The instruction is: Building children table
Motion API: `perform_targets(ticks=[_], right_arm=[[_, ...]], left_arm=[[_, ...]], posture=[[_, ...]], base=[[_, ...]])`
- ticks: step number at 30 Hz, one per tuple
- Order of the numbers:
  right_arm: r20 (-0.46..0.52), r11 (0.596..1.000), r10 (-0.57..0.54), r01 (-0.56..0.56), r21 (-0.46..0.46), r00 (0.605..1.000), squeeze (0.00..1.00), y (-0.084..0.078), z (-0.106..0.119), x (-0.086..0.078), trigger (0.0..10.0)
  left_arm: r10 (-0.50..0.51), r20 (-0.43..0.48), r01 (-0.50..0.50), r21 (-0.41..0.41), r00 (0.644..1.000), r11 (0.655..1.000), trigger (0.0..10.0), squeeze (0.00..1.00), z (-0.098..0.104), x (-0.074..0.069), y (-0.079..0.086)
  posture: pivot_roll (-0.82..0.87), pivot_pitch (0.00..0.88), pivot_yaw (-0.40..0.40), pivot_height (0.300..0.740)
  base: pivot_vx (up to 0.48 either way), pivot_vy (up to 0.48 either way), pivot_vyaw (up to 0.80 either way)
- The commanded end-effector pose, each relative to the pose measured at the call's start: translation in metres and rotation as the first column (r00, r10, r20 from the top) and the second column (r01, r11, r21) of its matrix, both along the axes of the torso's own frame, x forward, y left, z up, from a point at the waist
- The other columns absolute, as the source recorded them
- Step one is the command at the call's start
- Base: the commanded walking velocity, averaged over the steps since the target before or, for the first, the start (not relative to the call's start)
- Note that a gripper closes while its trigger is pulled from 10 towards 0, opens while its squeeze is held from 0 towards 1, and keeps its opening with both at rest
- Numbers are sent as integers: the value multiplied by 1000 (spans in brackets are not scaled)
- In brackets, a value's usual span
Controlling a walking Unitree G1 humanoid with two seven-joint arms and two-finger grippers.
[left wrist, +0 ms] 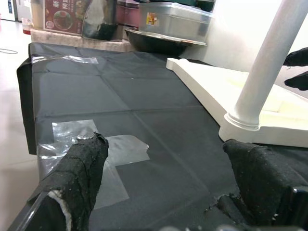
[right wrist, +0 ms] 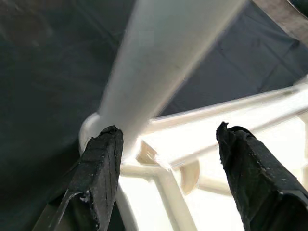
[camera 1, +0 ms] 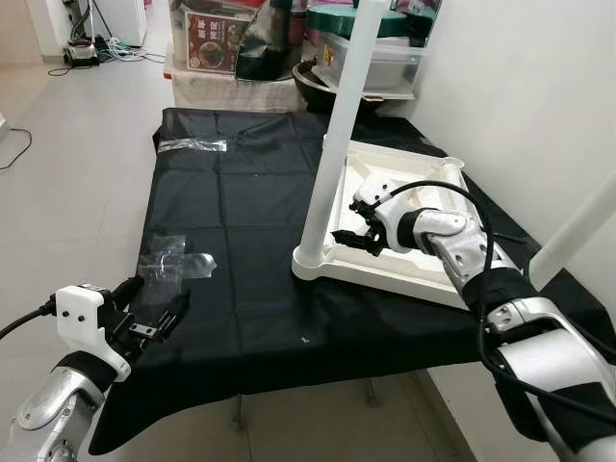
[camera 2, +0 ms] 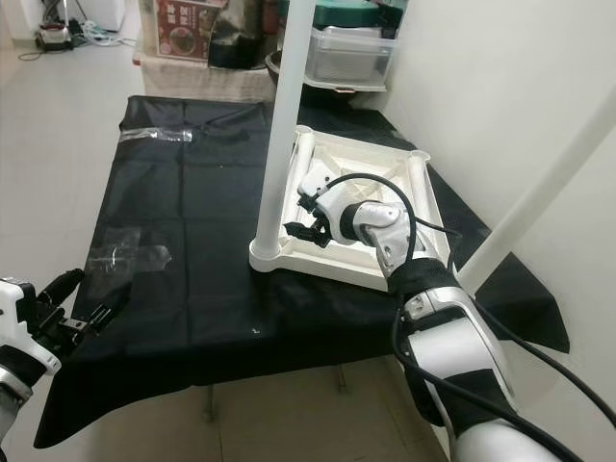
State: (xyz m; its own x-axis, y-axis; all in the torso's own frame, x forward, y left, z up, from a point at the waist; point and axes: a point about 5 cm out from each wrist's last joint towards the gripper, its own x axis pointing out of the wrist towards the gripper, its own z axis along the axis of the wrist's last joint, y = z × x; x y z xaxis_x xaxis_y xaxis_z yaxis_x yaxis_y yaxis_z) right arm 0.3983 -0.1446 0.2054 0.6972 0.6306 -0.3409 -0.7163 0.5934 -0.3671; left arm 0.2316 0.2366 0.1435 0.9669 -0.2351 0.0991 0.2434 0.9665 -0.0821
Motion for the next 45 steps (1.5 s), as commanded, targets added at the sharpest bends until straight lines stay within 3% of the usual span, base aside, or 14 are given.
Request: perform_targets(ticks=[1,19,22,24,25,27,33,34,35,37,38,41,44,45], right_arm=[[2,997,51,-51,66,999,0,5,-3,-3,10000],[133,934,-167,113,339,977,0,45,26,14,10000],[87,909,46,-78,409,995,0,62,22,4,10000],[82,801,365,-357,480,928,0,83,16,-15,10000],[82,801,365,-357,480,928,0,83,16,-15,10000],[101,650,577,-531,544,810,0,101,11,-36,10000],[89,611,630,-562,558,772,0,119,-5,-51,10000],[66,644,595,-525,557,801,0,123,-15,-52,9059],[42,692,525,-455,560,850,0,123,-20,-47,3490],[25,722,474,-404,561,880,0,123,-23,-44,3490],[-7,793,348,-290,535,937,0,120,-29,-36,0],[-114,885,-110,150,442,987,0,94,-44,-13,0],[-223,584,-716,743,327,661,0,17,-66,-1,0],[-223,584,-716,743,327,661,0,17,-66,-1,0]], left_arm=[[-9,-9,9,4,1000,1000,10000,0,-2,1,0],[-5,-8,5,7,1000,1000,10000,0,-3,3,0],[-6,-8,6,5,1000,1000,10000,0,-2,2,0],[-7,-8,7,4,1000,1000,10000,0,-3,2,-1],[-7,-8,7,4,1000,1000,10000,0,-3,2,-1],[-7,-7,7,1,1000,1000,10000,0,-3,2,-1],[-11,-6,11,-1,1000,1000,10000,0,-2,1,-1],[-11,-6,11,-1,1000,1000,10000,0,-2,1,-1],[-11,-6,11,-1,1000,1000,10000,0,-2,1,-1],[-11,-6,11,-1,1000,1000,10000,0,-2,1,-1],[-10,-6,10,-2,1000,1000,10000,0,-2,1,-1],[-10,-6,10,-3,1000,1000,10000,0,-2,-1,-1],[-10,-3,10,-5,1000,1000,10000,0,-1,-2,-1],[-10,-3,10,-5,1000,1000,10000,0,-1,-2,-1]], posture=[[124,0,-136,740],[150,0,-148,740],[154,0,-149,740],[156,0,-150,740],[156,0,-150,740],[152,0,-147,740],[146,0,-145,740],[148,0,-146,740],[146,0,-146,740],[144,0,-145,740],[139,0,-145,740],[133,0,-146,740],[118,0,-141,740],[118,0,-141,740]], base=[[0,0,0],[0,0,0],[0,0,0],[0,0,0],[0,0,0],[0,0,0],[0,0,0],[0,0,0],[0,0,0],[0,0,0],[0,0,0],[0,0,0],[0,0,0],[0,0,0]])
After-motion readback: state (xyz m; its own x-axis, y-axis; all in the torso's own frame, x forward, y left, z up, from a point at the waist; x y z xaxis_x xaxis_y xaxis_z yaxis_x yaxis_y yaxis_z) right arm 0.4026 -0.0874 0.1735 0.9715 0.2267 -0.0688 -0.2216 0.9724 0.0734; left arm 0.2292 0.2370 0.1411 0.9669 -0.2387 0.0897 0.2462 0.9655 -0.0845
